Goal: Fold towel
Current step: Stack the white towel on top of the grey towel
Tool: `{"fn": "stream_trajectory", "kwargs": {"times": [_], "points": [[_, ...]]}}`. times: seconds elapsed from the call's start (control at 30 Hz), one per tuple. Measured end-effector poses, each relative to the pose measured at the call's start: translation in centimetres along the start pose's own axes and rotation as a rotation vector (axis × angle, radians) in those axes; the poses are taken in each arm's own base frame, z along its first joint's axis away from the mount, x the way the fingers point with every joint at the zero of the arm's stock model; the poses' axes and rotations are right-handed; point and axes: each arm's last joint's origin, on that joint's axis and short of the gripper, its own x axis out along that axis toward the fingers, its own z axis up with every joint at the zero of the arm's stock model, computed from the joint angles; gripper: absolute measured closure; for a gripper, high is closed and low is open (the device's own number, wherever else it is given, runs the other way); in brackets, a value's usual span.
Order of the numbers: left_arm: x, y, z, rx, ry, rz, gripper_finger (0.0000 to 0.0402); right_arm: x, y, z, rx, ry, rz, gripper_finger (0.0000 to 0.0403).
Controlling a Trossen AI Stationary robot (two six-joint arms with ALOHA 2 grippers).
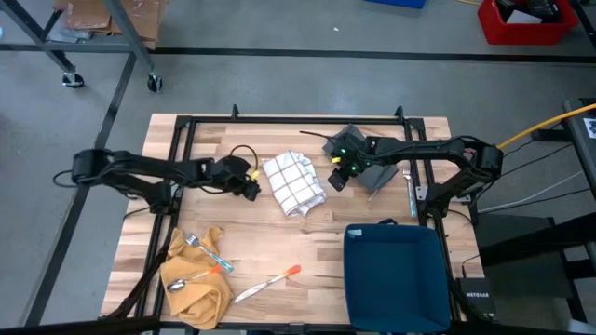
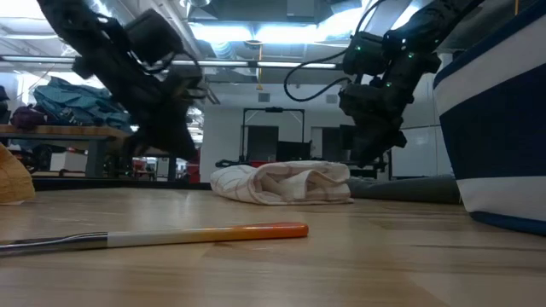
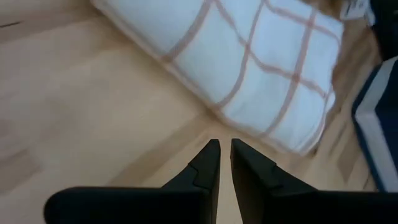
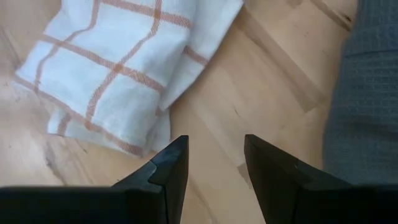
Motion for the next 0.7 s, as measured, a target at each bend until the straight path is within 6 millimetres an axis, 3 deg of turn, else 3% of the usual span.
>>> {"fn": "stream_trajectory", "kwargs": {"times": [0.2,0.43,0.53,0.7], "points": [[1.9,-0.2,0.3,-0.017,-0.041,-0.053,0.037,0.0,0.1,0.2,-0.005,-0.021,0.009,0.0242],[2.3,-0.2,0.4,0.068,-0.051,-0.056,0.0366,0.0,0.1,0.2,-0.004,-0.022,0.008,0.0242],[2.3,-0.2,0.3,0.071,-0.05,-0.054,0.0342,0.0,0.1,0.2,-0.005,-0.021,0.009,0.0242],[2.3,-0.1,0.5,0.06,-0.089,-0.02,0.0267,0.0,0.1,0.2,-0.005,-0.021,0.009,0.0242]]}}
